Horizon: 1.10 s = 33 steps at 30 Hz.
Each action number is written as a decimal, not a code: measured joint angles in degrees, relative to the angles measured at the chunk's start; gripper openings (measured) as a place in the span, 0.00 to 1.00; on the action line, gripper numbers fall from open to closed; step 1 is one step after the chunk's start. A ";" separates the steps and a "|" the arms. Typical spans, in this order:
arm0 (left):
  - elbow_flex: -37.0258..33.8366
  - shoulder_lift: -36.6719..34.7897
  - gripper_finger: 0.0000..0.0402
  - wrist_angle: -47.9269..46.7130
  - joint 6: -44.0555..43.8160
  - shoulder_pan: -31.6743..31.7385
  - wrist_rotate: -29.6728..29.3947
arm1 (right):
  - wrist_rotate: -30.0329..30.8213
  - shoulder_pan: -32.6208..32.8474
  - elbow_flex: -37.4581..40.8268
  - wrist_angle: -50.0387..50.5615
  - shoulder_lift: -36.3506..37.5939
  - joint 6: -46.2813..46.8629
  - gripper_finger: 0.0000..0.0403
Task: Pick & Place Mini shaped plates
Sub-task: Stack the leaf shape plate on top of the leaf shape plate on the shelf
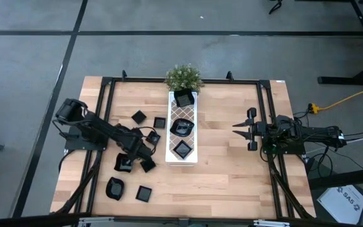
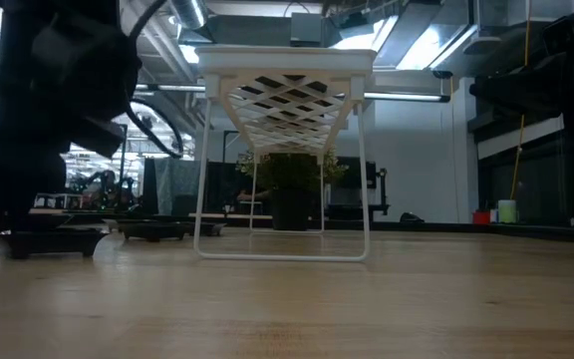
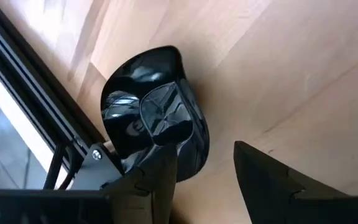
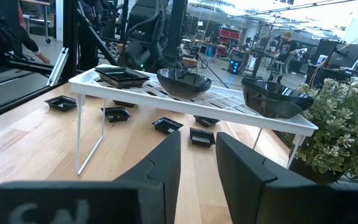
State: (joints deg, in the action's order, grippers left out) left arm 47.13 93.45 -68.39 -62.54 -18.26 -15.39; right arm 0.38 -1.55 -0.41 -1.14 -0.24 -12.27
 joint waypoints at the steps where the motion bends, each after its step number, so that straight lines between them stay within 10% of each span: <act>1: 0.00 0.51 0.38 0.37 0.56 0.00 -0.01 | 0.00 0.00 0.00 0.01 -0.01 0.01 0.25; 33: -3.80 2.97 0.08 3.80 3.32 3.70 -0.13 | 0.00 0.00 0.00 -0.01 0.00 0.00 0.25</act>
State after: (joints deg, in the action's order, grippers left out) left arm 43.33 96.42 -64.59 -59.22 -14.56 -15.51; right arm 0.38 -1.55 -0.41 -1.15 -0.25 -12.27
